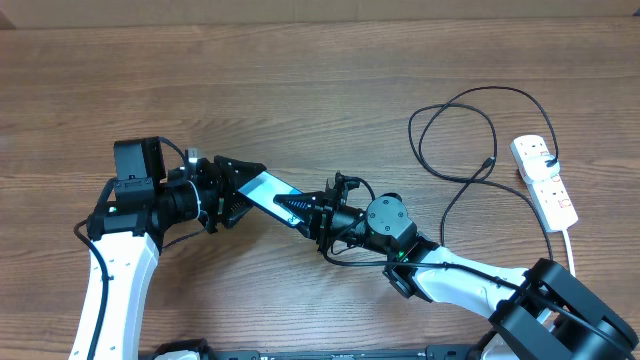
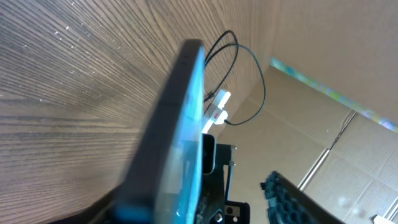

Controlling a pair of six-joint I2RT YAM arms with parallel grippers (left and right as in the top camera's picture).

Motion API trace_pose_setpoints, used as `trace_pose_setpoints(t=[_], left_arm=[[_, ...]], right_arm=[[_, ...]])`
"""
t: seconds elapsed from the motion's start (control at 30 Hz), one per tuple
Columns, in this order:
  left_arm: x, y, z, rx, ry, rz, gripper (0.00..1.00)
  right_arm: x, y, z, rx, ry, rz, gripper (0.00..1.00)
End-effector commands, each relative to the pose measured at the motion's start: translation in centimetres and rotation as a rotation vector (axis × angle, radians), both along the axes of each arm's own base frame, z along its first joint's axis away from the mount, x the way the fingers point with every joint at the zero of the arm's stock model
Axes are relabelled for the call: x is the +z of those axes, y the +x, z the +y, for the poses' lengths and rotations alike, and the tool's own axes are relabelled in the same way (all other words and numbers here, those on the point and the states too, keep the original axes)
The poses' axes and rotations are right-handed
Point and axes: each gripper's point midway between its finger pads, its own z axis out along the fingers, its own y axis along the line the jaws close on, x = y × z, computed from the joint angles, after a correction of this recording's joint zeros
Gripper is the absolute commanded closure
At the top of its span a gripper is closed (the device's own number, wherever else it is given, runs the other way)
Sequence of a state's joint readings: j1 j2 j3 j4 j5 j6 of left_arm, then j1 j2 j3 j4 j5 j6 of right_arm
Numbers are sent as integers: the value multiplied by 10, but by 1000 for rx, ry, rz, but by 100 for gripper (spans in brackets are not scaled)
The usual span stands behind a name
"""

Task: Plug charger to phone and switch on socket
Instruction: 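Regrasp the phone's other end with the left gripper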

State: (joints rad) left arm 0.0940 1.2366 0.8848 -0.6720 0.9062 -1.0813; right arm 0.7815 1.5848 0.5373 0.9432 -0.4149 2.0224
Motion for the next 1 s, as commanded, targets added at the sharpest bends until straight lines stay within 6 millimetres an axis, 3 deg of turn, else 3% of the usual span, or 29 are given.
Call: trace_pose_setpoints(t=[0.0,0.17,0.77,0.97], left_arm=[[-2,1,0,4,9,4,51],[-2,1,1,7,14,4,63],[-3,1,1,10,19,5,72],[-3,2,1,10,19,4,82]], right_arm=[[13,3,2,-12,47,11,96],[13,1,3,-6,57,41,96],[22,-7,8,22,103,62,96],[23,-7,8,23,106,59,96]])
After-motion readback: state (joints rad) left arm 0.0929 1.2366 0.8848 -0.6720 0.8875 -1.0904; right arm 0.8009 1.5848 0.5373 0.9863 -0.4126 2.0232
